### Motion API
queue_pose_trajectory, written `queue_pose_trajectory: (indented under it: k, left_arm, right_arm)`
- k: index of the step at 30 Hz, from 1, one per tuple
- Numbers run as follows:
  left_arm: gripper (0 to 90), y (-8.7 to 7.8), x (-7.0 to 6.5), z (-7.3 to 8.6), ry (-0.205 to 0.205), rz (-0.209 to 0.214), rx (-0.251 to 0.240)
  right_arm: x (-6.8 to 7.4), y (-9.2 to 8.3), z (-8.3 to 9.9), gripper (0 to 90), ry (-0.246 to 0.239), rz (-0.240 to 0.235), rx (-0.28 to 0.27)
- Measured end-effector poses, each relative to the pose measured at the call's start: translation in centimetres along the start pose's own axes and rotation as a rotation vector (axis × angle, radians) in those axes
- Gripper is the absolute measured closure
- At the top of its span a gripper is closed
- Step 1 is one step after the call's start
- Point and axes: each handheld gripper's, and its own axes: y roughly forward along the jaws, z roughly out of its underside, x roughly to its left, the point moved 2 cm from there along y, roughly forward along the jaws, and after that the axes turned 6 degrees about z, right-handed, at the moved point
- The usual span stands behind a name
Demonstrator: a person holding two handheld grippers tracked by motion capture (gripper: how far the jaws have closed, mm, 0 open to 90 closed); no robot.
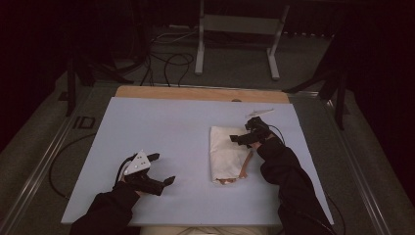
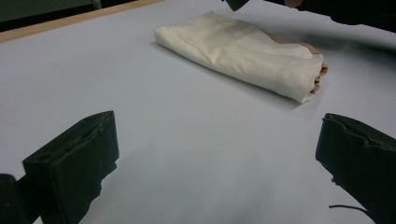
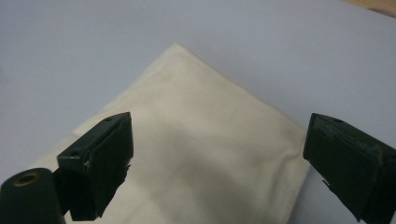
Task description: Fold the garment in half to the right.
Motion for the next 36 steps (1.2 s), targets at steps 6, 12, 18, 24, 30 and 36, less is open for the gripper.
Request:
queue_pose_trajectory:
  k: [6, 12, 18, 24, 30, 36]
  left_arm:
    - [0.6, -0.3, 0.1, -0.3, -0.002, 0.021, 0.016]
    - [0.5, -0.9, 0.2, -0.3, 0.003, 0.02, 0.021]
    - [0.5, -1.4, 0.4, -0.2, 0.003, 0.018, 0.026]
    - [0.5, -2.1, 0.4, 0.2, 0.003, 0.011, 0.037]
    - [0.5, -2.7, 0.7, 0.6, 0.002, 0.0, 0.043]
    - [0.5, -3.3, 0.9, 0.9, -0.006, -0.007, 0.04]
  right_arm:
    - [1.1, -0.4, -0.4, 8.6, -0.03, -0.023, -0.007]
    - [2.1, -0.8, -0.3, 8.6, -0.065, -0.034, -0.024]
    - [2.6, -1.6, -0.1, 8.8, -0.086, -0.05, -0.045]
    - [3.1, -2.6, 0.3, 8.8, -0.107, -0.056, -0.075]
    - [3.5, -3.4, 1.1, 8.8, -0.107, -0.063, -0.096]
    - [4.1, -4.8, 2.4, 8.8, -0.119, -0.065, -0.11]
